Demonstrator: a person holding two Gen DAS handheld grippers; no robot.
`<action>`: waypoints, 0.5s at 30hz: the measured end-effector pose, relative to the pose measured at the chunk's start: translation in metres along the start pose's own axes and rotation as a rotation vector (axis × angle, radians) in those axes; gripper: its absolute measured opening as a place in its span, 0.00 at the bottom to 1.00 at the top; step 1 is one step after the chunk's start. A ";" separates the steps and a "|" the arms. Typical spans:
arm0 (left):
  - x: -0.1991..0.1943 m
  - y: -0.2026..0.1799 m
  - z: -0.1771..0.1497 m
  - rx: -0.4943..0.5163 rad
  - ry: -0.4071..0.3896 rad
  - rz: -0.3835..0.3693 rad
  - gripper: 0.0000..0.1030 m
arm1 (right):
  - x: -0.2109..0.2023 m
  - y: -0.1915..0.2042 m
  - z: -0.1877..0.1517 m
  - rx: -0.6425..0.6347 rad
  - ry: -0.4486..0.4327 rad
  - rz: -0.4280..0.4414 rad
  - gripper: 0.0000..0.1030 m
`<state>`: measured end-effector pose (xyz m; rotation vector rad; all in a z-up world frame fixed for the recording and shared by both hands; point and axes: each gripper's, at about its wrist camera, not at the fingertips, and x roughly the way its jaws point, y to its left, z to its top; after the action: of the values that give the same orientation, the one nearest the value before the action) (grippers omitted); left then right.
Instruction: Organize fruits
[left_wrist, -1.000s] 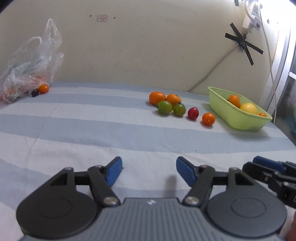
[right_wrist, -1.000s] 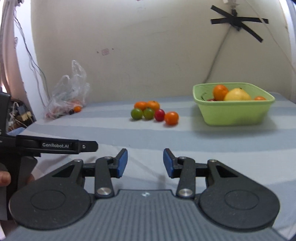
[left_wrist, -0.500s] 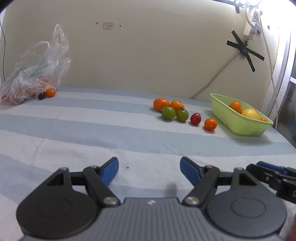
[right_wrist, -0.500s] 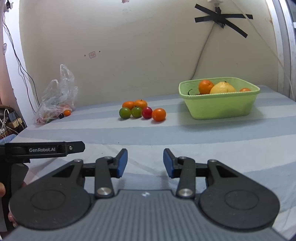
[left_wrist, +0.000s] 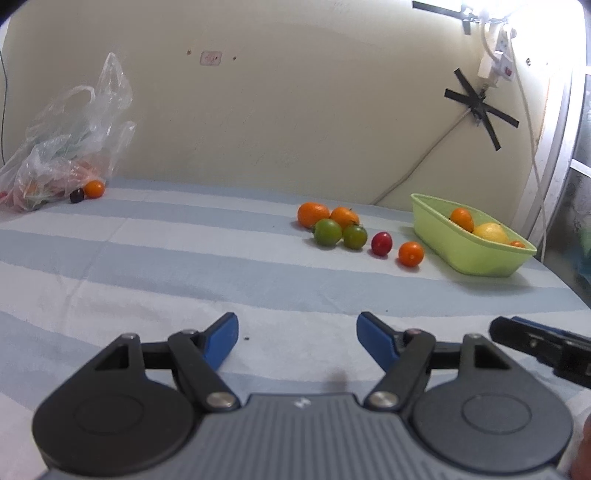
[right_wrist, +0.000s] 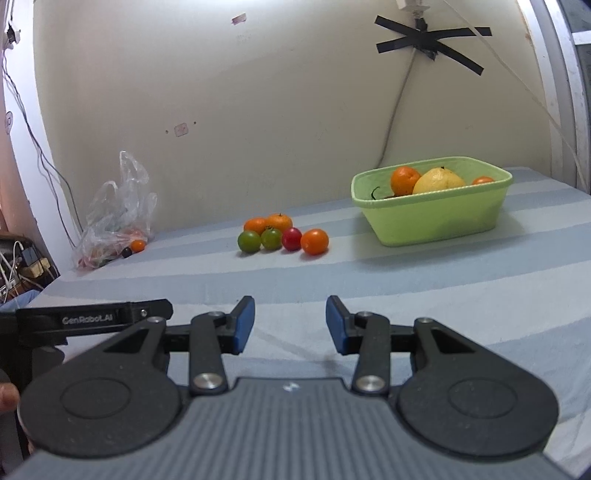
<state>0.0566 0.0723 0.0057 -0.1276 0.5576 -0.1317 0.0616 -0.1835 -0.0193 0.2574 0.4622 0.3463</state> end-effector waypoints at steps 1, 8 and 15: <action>-0.001 0.000 0.000 0.003 -0.007 -0.005 0.70 | 0.001 0.000 0.000 0.001 0.005 0.001 0.44; -0.006 -0.001 0.000 0.010 -0.045 -0.036 0.70 | 0.001 -0.001 0.001 0.014 0.011 -0.007 0.44; -0.009 0.000 -0.001 0.004 -0.072 -0.067 0.70 | 0.005 -0.002 0.001 0.019 0.032 -0.033 0.44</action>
<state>0.0484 0.0734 0.0101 -0.1460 0.4818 -0.1924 0.0668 -0.1832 -0.0207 0.2627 0.5007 0.3146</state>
